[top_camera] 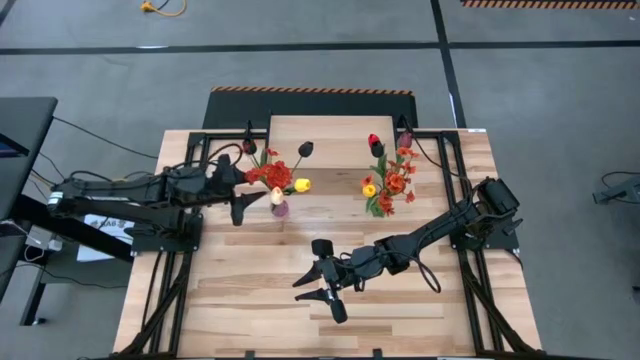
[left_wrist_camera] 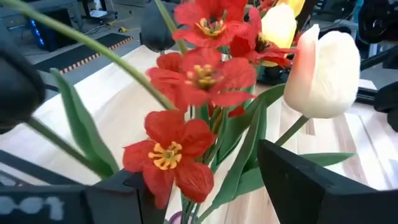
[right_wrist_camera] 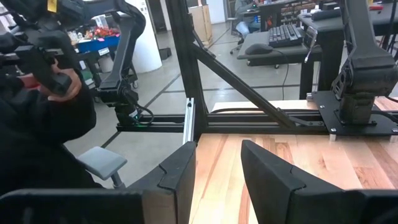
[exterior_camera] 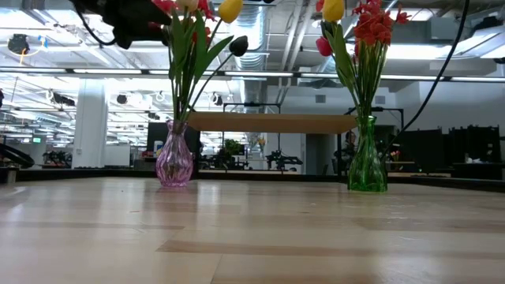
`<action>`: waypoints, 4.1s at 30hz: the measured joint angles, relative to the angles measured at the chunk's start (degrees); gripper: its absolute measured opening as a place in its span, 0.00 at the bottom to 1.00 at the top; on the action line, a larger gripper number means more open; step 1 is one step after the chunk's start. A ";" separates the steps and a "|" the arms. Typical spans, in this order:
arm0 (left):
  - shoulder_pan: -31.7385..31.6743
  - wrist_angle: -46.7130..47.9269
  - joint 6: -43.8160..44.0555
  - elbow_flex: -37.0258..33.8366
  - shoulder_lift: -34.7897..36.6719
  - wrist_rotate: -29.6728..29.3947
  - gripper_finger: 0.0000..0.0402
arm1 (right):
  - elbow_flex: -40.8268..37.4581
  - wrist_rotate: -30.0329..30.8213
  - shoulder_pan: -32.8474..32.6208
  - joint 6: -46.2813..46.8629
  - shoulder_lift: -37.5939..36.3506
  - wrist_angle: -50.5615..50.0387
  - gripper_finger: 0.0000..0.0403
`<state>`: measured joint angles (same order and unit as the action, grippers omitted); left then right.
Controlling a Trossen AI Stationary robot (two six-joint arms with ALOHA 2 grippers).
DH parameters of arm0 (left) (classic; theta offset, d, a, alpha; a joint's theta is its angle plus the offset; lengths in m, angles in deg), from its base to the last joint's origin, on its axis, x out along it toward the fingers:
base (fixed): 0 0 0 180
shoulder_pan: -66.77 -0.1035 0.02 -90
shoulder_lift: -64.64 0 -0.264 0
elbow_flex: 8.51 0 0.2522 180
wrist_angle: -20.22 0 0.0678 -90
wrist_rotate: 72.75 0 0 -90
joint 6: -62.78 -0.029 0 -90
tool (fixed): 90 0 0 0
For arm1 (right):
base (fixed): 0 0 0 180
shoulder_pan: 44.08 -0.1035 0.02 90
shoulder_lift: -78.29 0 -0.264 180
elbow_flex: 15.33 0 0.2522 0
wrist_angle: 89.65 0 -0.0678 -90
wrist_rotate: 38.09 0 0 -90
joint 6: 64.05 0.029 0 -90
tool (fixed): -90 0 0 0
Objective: Pick and place flowers into a vace then onto a shelf
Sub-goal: Put the orange flowers into the purple vase, then put the green vase on the shelf
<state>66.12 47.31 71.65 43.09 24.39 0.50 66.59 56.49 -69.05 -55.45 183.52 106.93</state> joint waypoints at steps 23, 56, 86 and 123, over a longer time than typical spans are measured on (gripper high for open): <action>6.40 2.54 2.15 0.02 12.20 1.80 0.54 | 0.00 0.00 0.00 -0.02 0.00 -0.16 0.30; 42.01 -18.13 -5.25 -13.72 17.76 -5.43 0.37 | 6.47 26.97 -8.81 -7.16 0.07 -3.59 0.30; 49.53 -20.44 -11.55 -17.16 17.01 -11.14 0.33 | 5.21 47.32 -19.77 25.47 0.02 -27.80 0.30; 49.53 -20.35 -11.37 -17.16 17.01 -19.84 0.33 | -42.48 31.70 -17.37 1.46 -64.13 -26.09 0.05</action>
<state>115.65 26.96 60.28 25.93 41.40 -19.34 24.11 88.19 -86.42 -54.00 119.39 80.85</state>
